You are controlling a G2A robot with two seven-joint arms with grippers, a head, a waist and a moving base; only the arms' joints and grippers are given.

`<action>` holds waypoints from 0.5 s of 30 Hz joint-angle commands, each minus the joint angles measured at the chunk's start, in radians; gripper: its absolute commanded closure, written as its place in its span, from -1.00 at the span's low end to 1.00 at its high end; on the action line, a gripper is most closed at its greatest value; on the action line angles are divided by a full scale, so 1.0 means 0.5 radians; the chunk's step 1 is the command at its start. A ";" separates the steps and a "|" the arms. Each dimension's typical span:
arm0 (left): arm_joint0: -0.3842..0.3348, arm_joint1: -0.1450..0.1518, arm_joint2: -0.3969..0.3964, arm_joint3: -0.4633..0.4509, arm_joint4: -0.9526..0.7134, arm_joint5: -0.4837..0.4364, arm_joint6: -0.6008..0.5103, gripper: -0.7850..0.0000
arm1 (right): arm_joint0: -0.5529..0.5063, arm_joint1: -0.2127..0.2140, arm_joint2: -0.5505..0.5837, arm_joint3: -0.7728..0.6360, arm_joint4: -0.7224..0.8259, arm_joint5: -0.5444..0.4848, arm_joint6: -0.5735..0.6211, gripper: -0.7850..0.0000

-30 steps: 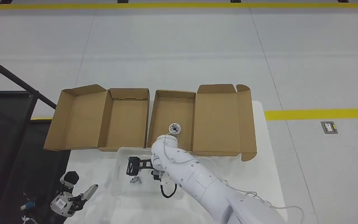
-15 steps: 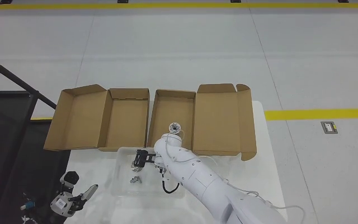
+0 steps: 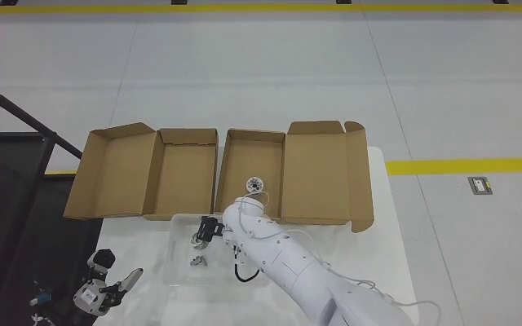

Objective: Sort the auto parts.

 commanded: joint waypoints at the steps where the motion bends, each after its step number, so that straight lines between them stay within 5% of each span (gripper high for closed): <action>1: 0.000 0.000 0.000 0.000 0.000 0.000 0.000 -1.00 | -0.001 -0.004 0.010 0.010 0.011 0.028 -0.007 0.07; 15: 0.000 0.000 0.000 0.000 0.000 0.000 0.000 -1.00 | -0.003 -0.026 0.100 0.072 0.123 0.168 0.020 0.17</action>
